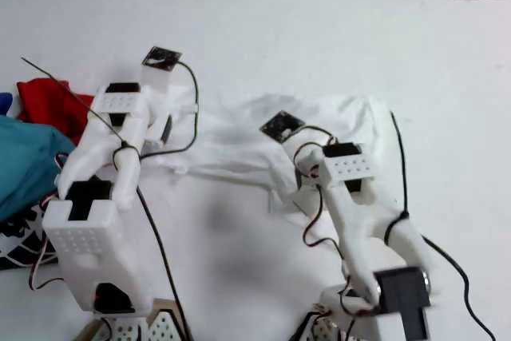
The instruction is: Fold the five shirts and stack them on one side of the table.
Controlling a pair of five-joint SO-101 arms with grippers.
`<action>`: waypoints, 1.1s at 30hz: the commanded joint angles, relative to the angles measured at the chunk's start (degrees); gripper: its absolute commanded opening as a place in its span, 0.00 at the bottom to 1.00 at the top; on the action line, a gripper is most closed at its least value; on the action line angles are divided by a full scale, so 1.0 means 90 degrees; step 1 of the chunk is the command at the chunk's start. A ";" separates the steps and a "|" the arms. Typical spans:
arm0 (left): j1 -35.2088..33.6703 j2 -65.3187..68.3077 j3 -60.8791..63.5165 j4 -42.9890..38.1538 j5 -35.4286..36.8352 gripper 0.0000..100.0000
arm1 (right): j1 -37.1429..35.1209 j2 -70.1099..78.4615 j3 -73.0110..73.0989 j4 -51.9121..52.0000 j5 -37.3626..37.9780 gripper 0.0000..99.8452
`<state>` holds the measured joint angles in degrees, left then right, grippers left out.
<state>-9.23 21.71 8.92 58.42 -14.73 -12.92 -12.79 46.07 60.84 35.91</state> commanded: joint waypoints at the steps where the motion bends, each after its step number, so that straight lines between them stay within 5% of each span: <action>1: -0.0166 -0.0322 -0.0024 -0.0078 0.0039 0.03 | 0.0024 -0.0884 -0.0039 0.0464 0.0059 0.02; 10: -0.0147 -0.0322 -0.0034 -0.0117 0.0039 0.03 | -0.0005 -0.1773 0.0039 0.1226 0.0068 0.02; 24: -0.0147 -0.0322 -0.0044 -0.0117 0.0039 0.03 | -0.0982 -0.1773 0.1309 0.0484 0.0010 0.07; 33: -0.0166 -0.0322 -0.0044 -0.0107 0.0039 0.03 | -0.0689 -0.1773 0.1348 0.0415 0.0068 0.27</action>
<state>-9.49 21.71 8.92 58.42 -14.81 -19.60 -26.51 58.20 65.14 36.00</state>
